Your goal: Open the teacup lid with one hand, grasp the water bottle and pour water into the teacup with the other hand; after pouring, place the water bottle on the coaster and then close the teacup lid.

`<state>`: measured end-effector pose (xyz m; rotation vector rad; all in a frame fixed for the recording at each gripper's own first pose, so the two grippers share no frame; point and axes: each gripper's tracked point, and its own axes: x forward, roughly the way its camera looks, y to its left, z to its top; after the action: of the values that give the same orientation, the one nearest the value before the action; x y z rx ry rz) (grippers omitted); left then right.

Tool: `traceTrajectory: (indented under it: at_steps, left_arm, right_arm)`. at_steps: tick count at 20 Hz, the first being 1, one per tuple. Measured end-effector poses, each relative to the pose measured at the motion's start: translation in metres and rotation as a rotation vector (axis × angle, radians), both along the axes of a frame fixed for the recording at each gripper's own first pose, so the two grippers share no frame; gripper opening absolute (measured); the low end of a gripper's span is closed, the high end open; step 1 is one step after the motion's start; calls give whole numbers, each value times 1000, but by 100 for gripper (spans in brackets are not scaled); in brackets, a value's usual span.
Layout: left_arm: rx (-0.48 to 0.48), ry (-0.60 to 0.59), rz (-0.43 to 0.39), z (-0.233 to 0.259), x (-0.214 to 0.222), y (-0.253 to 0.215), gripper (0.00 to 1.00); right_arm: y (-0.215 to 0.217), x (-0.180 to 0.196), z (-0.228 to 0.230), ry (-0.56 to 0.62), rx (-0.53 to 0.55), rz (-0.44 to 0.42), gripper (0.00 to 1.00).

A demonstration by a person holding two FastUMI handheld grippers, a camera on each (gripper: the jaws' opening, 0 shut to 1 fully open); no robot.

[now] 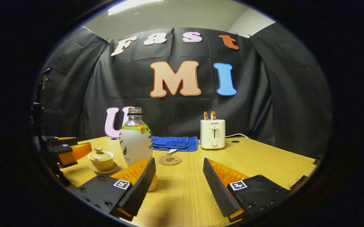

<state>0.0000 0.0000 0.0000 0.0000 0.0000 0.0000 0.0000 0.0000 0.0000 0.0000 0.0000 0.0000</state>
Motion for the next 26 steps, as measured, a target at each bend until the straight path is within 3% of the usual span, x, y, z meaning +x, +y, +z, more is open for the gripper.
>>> traceTrajectory:
  at_steps: [2, 3, 5, 10, 12, 16, 17, 18, 24, 26]
  left_arm:
    - [1, 1, -8, -1, 0, -1, 95]
    - [1, 1, -6, 0, 0, -1, 95]
    - [-1, 0, -5, -1, 1, -2, 95]
    - [1, 2, -12, -2, 2, -3, 95]
    - [2, 2, -14, -1, 2, -4, 95]
    - [3, 2, -21, -1, 2, -6, 95]
    - [2, 1, -23, 0, 3, -7, 95]
    - [2, 1, -30, -1, 5, -10, 95]
    - [63, 75, -102, -13, 23, -30, 96]
    - [62, 84, -101, -15, 30, -31, 96]
  right_arm:
    - [1, -1, 0, -1, 0, 1, 93]
    - [1, -1, -1, 0, 0, 1, 97]
    - [1, -1, 0, -1, 0, 1, 93]
    - [1, -1, 0, -1, -1, 0, 98]
    - [1, -1, 0, -1, 0, 0, 93]
    - [1, -1, 0, -2, 0, 4, 93]
    - [2, -2, 0, -1, 0, 5, 97]
    - [2, -2, 0, 0, 0, 6, 93]
    - [2, -1, 1, -3, 1, 7, 93]
    - [2, -2, 2, -8, 1, 7, 97]
